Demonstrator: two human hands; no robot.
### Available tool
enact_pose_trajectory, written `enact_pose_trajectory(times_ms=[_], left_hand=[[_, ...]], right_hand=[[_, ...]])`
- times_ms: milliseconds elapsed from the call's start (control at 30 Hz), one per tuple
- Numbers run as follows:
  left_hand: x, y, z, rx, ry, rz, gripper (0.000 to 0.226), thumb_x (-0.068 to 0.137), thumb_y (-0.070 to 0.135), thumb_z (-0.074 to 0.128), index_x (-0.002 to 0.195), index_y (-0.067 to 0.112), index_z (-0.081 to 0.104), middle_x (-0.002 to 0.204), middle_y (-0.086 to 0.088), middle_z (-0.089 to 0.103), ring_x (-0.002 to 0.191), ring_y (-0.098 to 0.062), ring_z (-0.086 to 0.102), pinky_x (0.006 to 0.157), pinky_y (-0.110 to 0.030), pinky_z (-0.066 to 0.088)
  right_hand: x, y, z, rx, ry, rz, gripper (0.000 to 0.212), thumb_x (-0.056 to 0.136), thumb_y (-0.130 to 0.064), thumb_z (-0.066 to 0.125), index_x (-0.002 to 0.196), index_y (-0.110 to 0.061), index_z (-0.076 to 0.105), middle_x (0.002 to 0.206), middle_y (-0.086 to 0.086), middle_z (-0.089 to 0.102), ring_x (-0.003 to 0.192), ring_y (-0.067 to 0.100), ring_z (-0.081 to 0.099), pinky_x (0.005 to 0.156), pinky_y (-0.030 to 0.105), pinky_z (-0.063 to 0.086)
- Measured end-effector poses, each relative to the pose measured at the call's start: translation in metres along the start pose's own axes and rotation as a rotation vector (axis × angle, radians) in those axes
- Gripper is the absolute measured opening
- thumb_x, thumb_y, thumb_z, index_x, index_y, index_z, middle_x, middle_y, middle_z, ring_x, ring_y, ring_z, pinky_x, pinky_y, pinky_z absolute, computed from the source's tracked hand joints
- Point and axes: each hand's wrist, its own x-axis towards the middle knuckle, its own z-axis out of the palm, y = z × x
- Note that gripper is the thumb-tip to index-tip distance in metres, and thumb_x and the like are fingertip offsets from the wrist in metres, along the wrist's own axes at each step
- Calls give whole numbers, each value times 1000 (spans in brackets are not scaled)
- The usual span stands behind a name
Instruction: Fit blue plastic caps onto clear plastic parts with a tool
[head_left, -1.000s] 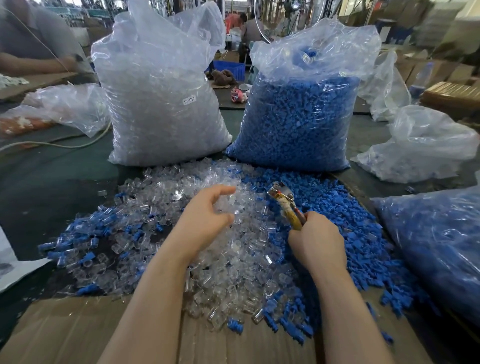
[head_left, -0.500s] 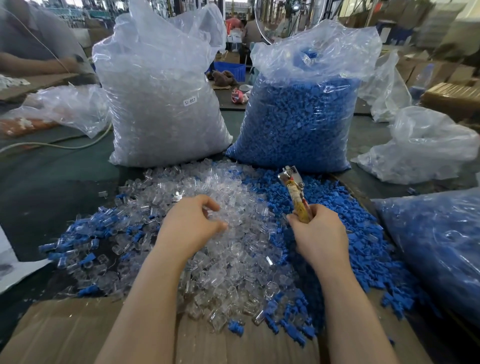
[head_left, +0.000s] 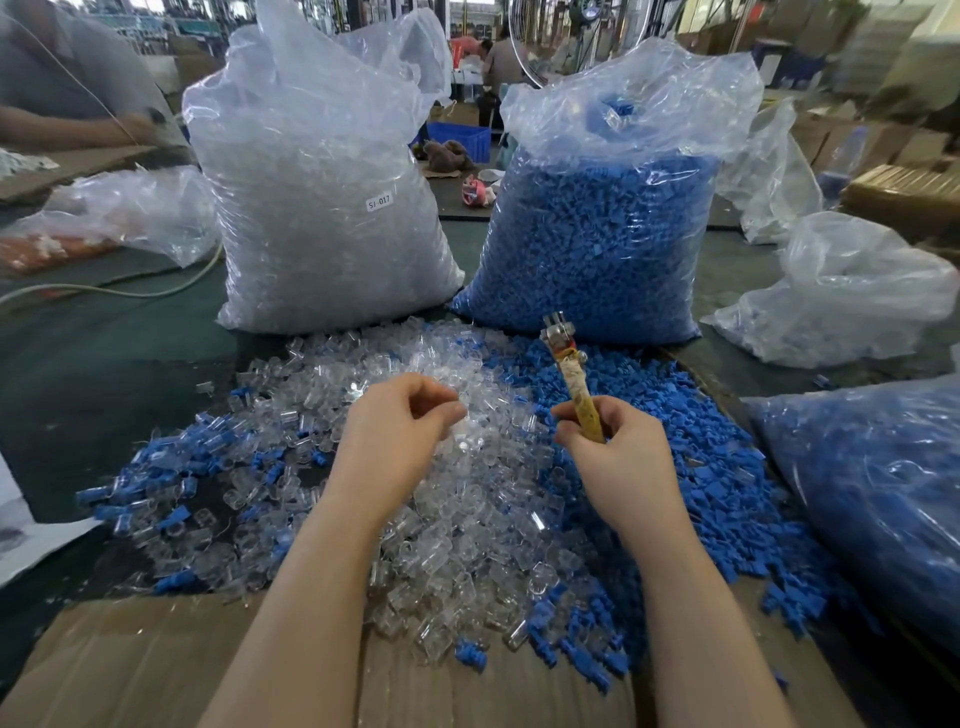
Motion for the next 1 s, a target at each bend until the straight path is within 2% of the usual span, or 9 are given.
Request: enact_pose_trajectory(times_ms=[100,200,333,400,500,700,833,933,1000], left_hand=[[-1,6,3,-128,-49,-36,3,89,23,72,89,25,69,76,12,74,70,0,71,65,-22,56],[-2,9,9,-185,-83,-68,9,85,17,76,90,20,69,77,6,75,74,-7,72,68,-22,55],[-3,13,18,-304,-70,-132,15,87,6,68,96,17,67,88,-5,72,78,-14,68,66,-19,56],[-4,14,20,-355,-55,-148,18,90,4,62,101,17,69,89,-5,73,79,-14,69,69,-20,58],[-5,16,21,-363,-28,-149,21,92,2,56,98,15,72,88,-3,75,81,-12,73,72,-20,58],[-8,18,26,-368,-43,-131,10,85,5,74,87,14,73,86,-7,76,87,-25,72,80,-35,61],[-10,20,30,-309,32,-72,10,81,12,78,80,22,75,76,4,74,71,-5,66,70,-20,53],[-9,20,31,-338,78,-76,12,80,11,78,79,22,74,71,4,71,62,-3,60,64,-21,52],[-10,20,32,-369,80,-92,11,79,10,78,79,20,73,69,3,72,63,-6,63,65,-21,54]], right_hand=[[1,-1,2,12,27,-17,11,87,-21,73,80,-29,68,67,-10,64,54,5,51,54,24,46],[1,0,2,0,31,-17,9,86,-22,74,82,-27,67,68,-9,63,56,8,52,56,26,43],[1,1,3,-9,39,-25,8,87,-21,71,82,-27,68,67,-7,64,54,8,51,54,27,42],[2,1,3,-10,39,-27,12,89,-19,67,84,-29,70,67,-6,64,51,7,48,50,25,39],[2,1,3,-9,47,-32,17,89,-15,64,84,-30,69,65,-6,63,45,4,44,45,23,36],[4,2,3,-19,103,-53,7,88,-18,70,90,-25,68,73,-9,64,59,6,52,59,25,39],[3,1,4,1,136,-96,10,87,-19,70,85,-28,66,69,-10,64,56,2,53,58,21,38],[1,0,5,43,131,-124,12,88,-17,68,84,-29,66,63,-12,61,50,-2,50,52,15,37],[1,-1,5,88,124,-147,18,88,-15,68,81,-31,66,61,-18,62,49,-3,49,48,10,36]])
